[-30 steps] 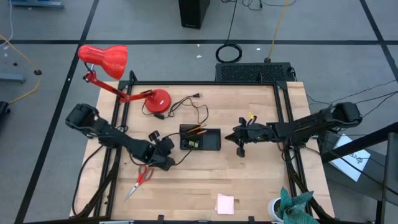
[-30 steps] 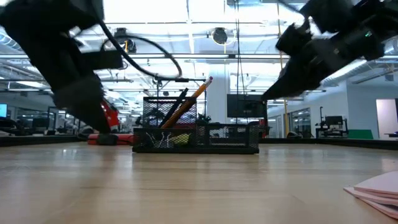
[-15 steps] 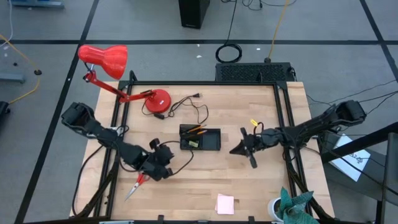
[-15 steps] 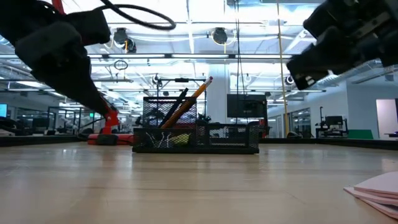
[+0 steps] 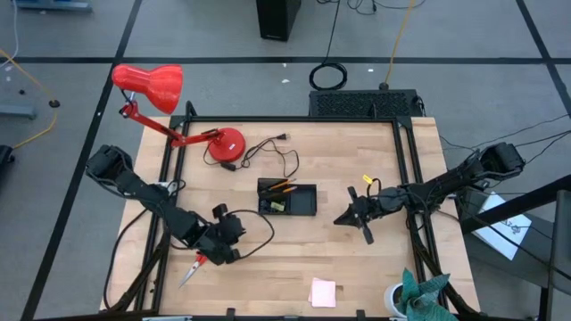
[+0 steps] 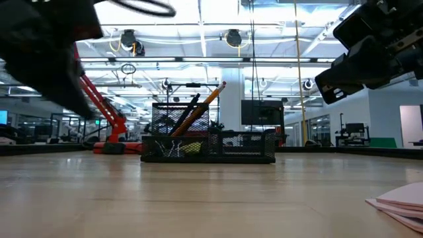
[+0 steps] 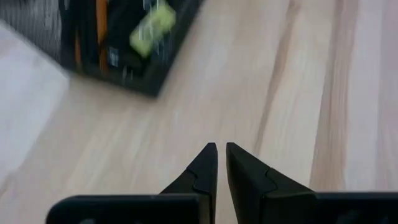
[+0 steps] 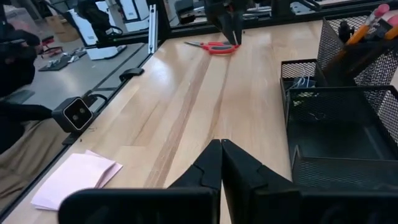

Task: Pick and place office supplies into organizer
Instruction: Put the red scissors into the desk organizer

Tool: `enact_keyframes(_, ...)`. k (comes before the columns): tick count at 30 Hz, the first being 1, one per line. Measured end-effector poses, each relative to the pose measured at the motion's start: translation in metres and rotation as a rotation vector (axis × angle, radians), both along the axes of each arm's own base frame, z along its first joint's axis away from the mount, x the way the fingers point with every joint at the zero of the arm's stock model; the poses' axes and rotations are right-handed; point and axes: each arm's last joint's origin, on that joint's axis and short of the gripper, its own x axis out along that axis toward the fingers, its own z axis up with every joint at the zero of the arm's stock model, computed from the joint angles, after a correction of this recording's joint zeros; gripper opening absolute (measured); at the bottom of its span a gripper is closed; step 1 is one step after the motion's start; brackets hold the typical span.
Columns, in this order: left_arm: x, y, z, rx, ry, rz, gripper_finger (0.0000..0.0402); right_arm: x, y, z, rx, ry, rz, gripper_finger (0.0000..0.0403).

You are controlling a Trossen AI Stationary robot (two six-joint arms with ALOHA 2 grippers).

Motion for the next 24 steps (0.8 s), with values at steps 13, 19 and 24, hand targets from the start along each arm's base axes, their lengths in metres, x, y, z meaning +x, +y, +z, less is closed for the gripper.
enact_keyframes(13, -0.032, -0.013, 0.012, -0.262, 0.500, -0.050, 0.0042, 0.000, 0.000, 0.000, -0.021, -0.007, 0.003, 0.0000)
enact_keyframes(19, -0.042, -0.013, 0.011, -0.218, 0.577, -0.043, 0.0042, 0.000, 0.000, 0.000, -0.012, -0.004, -0.001, 0.0000)
enact_keyframes(24, -0.046, -0.012, 0.011, -0.185, 0.583, -0.018, 0.0042, 0.000, 0.000, 0.000, -0.013, -0.004, -0.001, 0.0000)
